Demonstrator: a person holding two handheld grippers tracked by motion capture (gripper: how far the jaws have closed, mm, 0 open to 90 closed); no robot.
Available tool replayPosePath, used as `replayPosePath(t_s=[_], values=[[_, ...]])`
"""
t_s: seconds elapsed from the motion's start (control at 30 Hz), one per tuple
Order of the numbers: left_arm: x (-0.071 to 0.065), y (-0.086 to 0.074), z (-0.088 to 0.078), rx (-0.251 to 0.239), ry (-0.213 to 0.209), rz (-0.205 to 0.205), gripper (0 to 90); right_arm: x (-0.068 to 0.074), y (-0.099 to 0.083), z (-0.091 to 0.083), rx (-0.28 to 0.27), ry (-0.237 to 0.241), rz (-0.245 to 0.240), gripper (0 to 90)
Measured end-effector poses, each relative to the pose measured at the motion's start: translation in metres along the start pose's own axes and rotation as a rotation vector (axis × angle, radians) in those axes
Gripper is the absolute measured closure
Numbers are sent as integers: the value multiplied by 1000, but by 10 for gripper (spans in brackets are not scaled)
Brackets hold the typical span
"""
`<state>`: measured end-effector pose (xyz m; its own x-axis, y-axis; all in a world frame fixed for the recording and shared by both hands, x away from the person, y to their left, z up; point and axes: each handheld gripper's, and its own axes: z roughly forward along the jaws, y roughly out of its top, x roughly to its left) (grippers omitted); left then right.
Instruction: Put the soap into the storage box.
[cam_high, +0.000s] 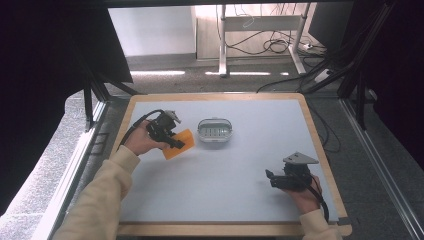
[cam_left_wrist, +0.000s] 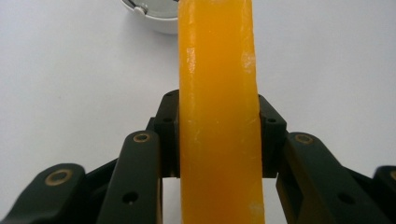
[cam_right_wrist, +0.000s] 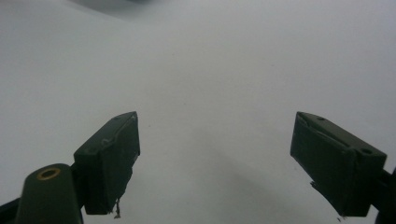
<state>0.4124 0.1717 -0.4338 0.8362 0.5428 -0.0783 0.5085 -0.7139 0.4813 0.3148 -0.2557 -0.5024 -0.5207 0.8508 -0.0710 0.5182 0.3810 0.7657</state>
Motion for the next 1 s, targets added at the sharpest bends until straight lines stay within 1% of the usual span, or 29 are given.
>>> replayPosePath(t_s=[0.47, 0.7, 0.87, 1.0], values=[[8, 23, 7, -14, -9, 7, 625, -1, 0, 1, 3, -1, 2, 162], [10, 33, 11, 4, -11, 10, 625, -1, 0, -1, -10, 0, 3, 167], [11, 37, 11, -10, -12, 11, 625, -1, 0, -1, -13, -2, 3, 168], [12, 42, 12, 1, -13, 16, 625, -1, 0, -1, -12, -1, 3, 168]])
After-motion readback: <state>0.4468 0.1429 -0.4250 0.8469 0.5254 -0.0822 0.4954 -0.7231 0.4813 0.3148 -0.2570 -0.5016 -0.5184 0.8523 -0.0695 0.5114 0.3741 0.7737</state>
